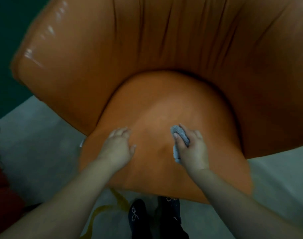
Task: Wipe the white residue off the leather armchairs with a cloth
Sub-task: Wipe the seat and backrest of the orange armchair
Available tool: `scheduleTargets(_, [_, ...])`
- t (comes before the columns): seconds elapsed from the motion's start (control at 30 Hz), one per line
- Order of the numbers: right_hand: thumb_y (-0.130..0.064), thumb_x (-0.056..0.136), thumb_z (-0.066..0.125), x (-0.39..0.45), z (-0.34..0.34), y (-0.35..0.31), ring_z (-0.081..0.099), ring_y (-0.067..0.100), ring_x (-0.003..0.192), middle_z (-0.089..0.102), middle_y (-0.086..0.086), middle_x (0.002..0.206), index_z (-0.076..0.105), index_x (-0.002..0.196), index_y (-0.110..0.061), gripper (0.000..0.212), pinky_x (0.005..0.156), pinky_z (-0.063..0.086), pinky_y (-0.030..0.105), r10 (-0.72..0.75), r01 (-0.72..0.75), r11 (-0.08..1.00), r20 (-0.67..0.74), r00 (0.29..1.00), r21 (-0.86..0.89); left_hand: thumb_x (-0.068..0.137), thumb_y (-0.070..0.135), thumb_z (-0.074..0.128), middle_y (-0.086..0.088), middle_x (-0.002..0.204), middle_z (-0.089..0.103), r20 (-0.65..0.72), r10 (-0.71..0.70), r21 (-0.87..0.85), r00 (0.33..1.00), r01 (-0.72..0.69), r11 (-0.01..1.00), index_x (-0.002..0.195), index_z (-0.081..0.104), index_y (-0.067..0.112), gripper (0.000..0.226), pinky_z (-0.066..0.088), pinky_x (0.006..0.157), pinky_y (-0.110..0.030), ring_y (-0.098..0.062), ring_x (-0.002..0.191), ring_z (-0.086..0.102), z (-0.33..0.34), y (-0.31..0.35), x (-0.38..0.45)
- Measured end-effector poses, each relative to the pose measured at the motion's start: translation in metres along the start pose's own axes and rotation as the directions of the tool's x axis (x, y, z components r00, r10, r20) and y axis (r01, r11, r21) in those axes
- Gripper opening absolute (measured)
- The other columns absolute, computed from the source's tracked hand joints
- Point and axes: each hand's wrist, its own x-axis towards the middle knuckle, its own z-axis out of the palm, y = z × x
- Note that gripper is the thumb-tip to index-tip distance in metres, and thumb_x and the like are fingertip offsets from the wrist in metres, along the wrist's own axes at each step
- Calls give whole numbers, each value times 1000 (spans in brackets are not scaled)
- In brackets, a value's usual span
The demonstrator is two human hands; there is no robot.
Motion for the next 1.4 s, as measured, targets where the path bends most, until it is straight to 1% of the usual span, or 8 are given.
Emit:
scheduleTargets(0.17, [-45, 95, 49, -9, -62, -68, 59, 13, 90, 53, -3, 114, 53, 131, -34, 38, 73, 52, 32, -10, 9, 998, 13, 1000, 68, 95, 37, 51, 0, 153, 33, -75, -9, -30, 997, 7, 1000, 149, 32, 21, 59, 21, 116, -31, -21, 140, 25, -72, 18, -45])
scheduleTargets(0.4, [-43, 95, 50, -23, -101, -136, 54, 4, 81, 49, -7, 110, 57, 124, -37, 31, 37, 37, 5, -65, 66, 996, -22, 998, 57, 96, 37, 51, 0, 143, 45, -153, -25, -26, 988, 21, 999, 144, 40, 20, 53, 28, 110, -32, -21, 132, 35, -135, 10, -103])
scheduleTargets(0.5, [-45, 94, 48, -27, -99, -161, 54, 5, 85, 50, -8, 114, 56, 125, -39, 32, 54, 42, 6, -101, 101, 995, -41, 994, -10, 96, 38, 49, 2, 143, 45, -182, -44, -41, 982, 37, 998, 144, 40, 20, 52, 29, 110, -32, -19, 131, 35, -158, -9, -118])
scheduleTargets(0.6, [-46, 94, 48, -32, -80, -187, 57, 13, 95, 50, -9, 114, 54, 126, -39, 33, 78, 48, 30, -101, 101, 995, -39, 994, -12, 97, 39, 47, 2, 145, 42, -179, -30, -37, 983, 24, 999, 146, 38, 20, 53, 27, 110, -31, -19, 133, 33, -180, -37, -122])
scheduleTargets(1.03, [-42, 93, 52, -44, 22, -308, 52, 9, 85, 48, -8, 103, 56, 123, -39, 30, 59, 39, 10, -73, 83, 996, -229, 971, 35, 95, 36, 51, -4, 142, 45, -185, 169, 67, 968, -159, 985, 144, 40, 16, 54, 27, 111, -32, -23, 131, 35, -279, -166, -80])
scheduleTargets(1.13, [-40, 94, 52, -51, 31, -324, 54, 11, 85, 48, -9, 101, 56, 123, -39, 30, 70, 43, 25, -44, 60, 997, -285, 958, 48, 95, 36, 51, -5, 140, 46, -174, 191, 80, 966, -179, 980, 143, 40, 17, 54, 29, 109, -32, -25, 129, 37, -298, -181, -67])
scheduleTargets(1.27, [-40, 93, 53, -58, 30, -335, 56, 14, 74, 43, -14, 94, 56, 122, -41, 29, 34, 41, 17, 18, 23, 991, -298, 955, 133, 95, 36, 51, -6, 140, 46, -165, 215, 84, 963, -204, 975, 143, 40, 15, 54, 31, 108, -34, -26, 128, 39, -311, -183, -53])
scheduleTargets(1.4, [-38, 94, 54, -46, 26, -341, 53, 7, 72, 44, -9, 96, 57, 123, -36, 29, 31, 35, 10, 10, 34, 991, -326, 945, 130, 96, 38, 49, -5, 142, 44, -146, 216, 95, 965, -204, 974, 145, 37, 15, 55, 30, 109, -34, -25, 130, 37, -317, -180, -34])
